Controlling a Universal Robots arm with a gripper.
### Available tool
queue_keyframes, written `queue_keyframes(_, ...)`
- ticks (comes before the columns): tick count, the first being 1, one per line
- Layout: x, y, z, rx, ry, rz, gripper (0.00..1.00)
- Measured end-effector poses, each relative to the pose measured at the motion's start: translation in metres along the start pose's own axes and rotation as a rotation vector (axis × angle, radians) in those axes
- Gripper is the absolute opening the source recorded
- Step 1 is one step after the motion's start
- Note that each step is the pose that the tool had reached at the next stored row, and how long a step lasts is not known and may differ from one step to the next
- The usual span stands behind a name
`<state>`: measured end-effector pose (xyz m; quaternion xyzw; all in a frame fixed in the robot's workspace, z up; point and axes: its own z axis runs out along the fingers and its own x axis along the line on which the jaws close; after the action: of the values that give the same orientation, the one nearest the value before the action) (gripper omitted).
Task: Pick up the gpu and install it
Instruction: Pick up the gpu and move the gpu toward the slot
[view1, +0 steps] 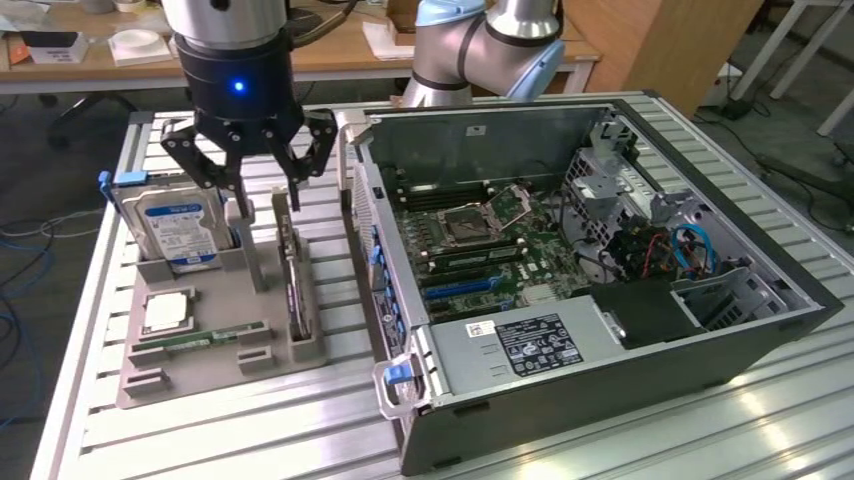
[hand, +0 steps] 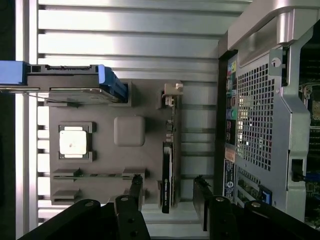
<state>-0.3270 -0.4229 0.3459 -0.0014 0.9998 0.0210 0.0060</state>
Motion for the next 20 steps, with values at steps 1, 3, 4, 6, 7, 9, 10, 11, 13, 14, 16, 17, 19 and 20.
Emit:
queue_keyframes(1, 0.0, -0.0011, 0.0009, 0.0001, 0.0001, -0.002, 0.53)
queue_keyframes(3, 0.0, -0.0026, 0.0026, -0.0001, 0.0001, -0.005, 0.53)
queue_keyframes(4, 0.0, -0.0032, 0.0033, -0.0001, 0.0002, -0.007, 0.53)
queue_keyframes(6, 0.0, -0.0047, 0.0048, -0.0001, 0.0003, -0.011, 0.53)
queue_keyframes(7, 0.0, -0.0053, 0.0057, -0.0001, 0.0005, -0.013, 0.53)
queue_keyframes(9, 0.001, -0.0065, 0.0079, -0.0002, 0.0005, -0.016, 0.53)
queue_keyframes(10, 0.001, -0.0069, 0.0091, -0.0002, 0.0007, -0.017, 0.53)
queue_keyframes(11, 0.001, -0.0074, 0.0103, -0.0002, 0.0008, -0.019, 0.53)
queue_keyframes(13, 0.001, -0.0081, 0.0126, -0.0002, 0.0008, -0.021, 0.53)
queue_keyframes(14, 0.001, -0.0085, 0.0139, -0.0003, 0.0009, -0.022, 0.53)
queue_keyframes(16, 0.001, -0.0094, 0.0162, -0.0004, 0.0009, -0.023, 0.53)
queue_keyframes(17, 0.001, -0.0099, 0.0175, -0.0003, 0.001, -0.024, 0.53)
queue_keyframes(19, 0.001, -0.0106, 0.0202, -0.0003, 0.001, -0.026, 0.53)
queue_keyframes(20, 0.001, -0.011, 0.0216, -0.0003, 0.0011, -0.027, 0.53)
